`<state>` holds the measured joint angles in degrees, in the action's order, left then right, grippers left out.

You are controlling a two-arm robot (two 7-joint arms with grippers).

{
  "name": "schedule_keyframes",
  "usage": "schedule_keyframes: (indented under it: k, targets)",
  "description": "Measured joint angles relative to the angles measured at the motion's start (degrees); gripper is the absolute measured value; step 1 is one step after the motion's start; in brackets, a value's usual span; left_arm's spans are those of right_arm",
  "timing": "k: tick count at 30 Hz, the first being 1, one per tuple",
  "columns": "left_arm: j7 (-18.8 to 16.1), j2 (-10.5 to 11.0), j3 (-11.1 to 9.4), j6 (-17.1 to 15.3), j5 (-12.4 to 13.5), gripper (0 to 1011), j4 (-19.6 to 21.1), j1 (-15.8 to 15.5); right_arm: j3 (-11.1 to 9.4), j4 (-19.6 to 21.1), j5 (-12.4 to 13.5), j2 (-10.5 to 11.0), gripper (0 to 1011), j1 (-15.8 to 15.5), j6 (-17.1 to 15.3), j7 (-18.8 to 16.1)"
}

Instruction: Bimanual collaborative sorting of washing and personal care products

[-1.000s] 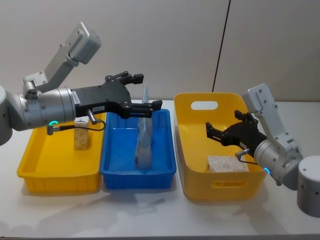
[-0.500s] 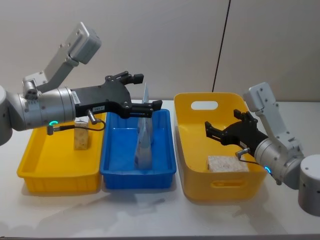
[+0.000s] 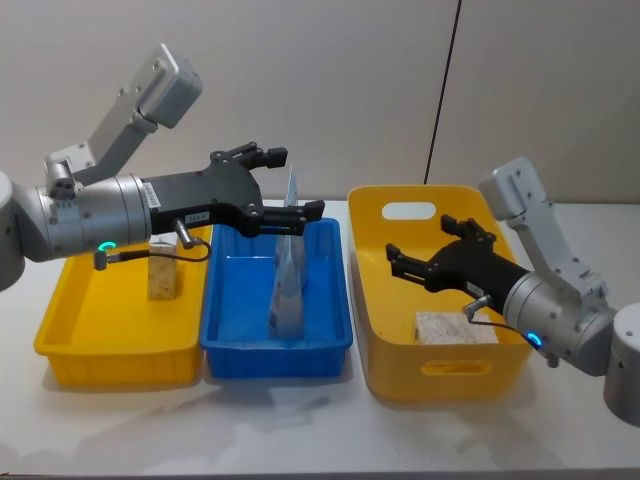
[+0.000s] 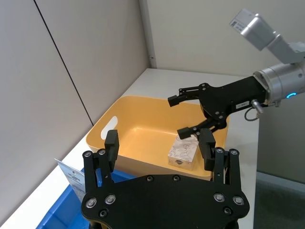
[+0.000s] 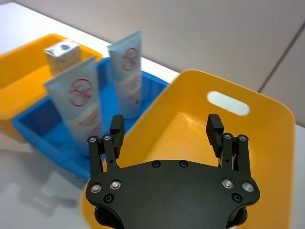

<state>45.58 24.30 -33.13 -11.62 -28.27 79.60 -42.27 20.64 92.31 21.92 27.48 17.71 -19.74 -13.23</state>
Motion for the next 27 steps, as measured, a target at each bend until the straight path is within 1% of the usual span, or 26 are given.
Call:
schedule_keyframes:
  k: [1,3,4,6,13,20,27]
  targets:
    - [0.00,0.00,0.00,0.00,0.00,1001,0.00,0.00,0.06,0.19,0.09,0.08,1004,-0.01,0.01,-0.29]
    - [0.00,0.00,0.00,0.00,-0.01,1001,0.00,0.00,0.43,1.13,0.53,0.33,1004,-0.07,0.04,-2.01]
    - [0.00,0.00,0.00,0.00,0.00,1001,0.00,0.00,0.43,1.13,0.53,0.33,1004,-0.07,0.04,-2.01]
    - [0.00,0.00,0.00,0.00,0.00,1002,0.00,0.00,0.92,2.01,0.81,0.44,1004,-0.16,-0.01,-3.18]
    - [0.00,0.00,0.00,0.00,0.00,1002,0.00,0.00,2.16,3.64,0.89,0.15,1004,-0.35,-0.89,-4.53]
    - [0.00,0.00,0.00,0.00,0.00,1002,0.00,0.00,3.55,4.29,0.11,-0.79,1004,-0.54,-1.86,-4.45]
    - [0.00,0.00,0.00,0.00,0.00,1001,0.00,0.00,4.99,4.28,-1.45,-2.41,1004,-0.58,-2.85,-3.02]
